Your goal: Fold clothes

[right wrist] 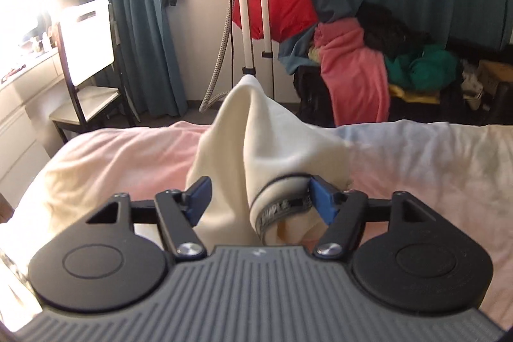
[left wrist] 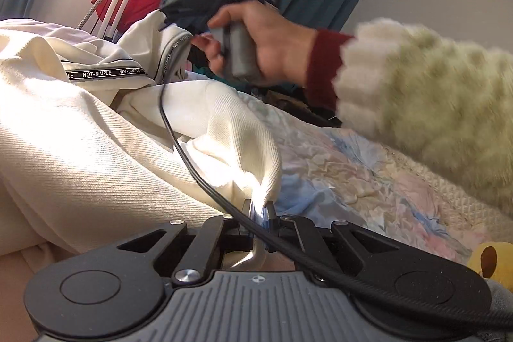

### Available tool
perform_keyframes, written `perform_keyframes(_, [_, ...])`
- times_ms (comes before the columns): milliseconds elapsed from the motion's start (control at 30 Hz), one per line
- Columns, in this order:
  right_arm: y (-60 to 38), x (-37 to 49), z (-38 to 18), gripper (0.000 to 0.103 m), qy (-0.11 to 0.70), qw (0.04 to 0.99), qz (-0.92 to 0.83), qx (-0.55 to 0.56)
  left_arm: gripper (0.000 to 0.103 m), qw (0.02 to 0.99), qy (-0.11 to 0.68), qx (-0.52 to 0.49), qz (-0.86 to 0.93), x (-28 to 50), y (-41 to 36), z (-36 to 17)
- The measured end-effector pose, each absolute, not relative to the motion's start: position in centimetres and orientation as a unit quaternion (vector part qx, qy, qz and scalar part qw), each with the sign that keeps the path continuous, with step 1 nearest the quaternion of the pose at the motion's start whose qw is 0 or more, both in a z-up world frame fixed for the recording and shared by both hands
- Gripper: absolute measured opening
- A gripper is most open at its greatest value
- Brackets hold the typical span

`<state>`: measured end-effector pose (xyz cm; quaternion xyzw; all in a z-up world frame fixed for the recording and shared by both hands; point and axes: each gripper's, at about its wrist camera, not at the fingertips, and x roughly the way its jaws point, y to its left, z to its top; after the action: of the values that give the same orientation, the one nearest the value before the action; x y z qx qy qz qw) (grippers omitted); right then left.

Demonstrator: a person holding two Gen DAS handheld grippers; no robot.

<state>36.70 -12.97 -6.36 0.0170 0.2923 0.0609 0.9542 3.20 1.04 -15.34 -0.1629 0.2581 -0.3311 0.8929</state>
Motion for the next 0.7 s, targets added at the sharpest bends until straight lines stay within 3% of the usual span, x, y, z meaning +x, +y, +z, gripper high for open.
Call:
perform_keyframes(100, [-15.2, 33.5, -7.1, 0.07, 0.315, 0.944, 0.077, 0.065, 0.006, 0.896, 0.256, -0.153, -0.328, 2.9, 0.9, -15.3])
perform_keyframes(300, [-15.5, 29.7, -11.4, 0.069, 0.441, 0.881, 0.139, 0.1, 0.006, 0.901, 0.257, -0.139, -0.321, 2.6, 0.6, -14.8])
perform_keyframes(333, [-15.0, 29.1, -11.9, 0.054, 0.449, 0.878, 0.138, 0.086, 0.006, 0.902, 0.258, -0.135, -0.32, 2.7, 0.5, -14.7])
perform_keyframes(367, [-14.7, 28.4, -12.1, 0.028, 0.452, 0.878, 0.134, 0.075, 0.006, 0.902, 0.257, -0.133, -0.32, 2.6, 0.4, -14.6])
perform_keyframes(400, [-14.9, 27.7, -11.8, 0.018, 0.444, 0.884, 0.126, 0.074, 0.006, 0.903, 0.257, -0.13, -0.319, 2.5, 0.4, -14.4])
perform_keyframes(467, [-16.0, 25.9, -10.5, 0.013, 0.414, 0.9, 0.102, 0.087, 0.006, 0.904, 0.254, -0.126, -0.319, 2.2, 0.3, -14.1])
perform_keyframes(700, [-22.2, 16.8, -5.0, 0.012, 0.276, 0.955, 0.01, 0.107, 0.006, 0.908, 0.223, -0.147, -0.324, 1.0, 1.3, -12.6])
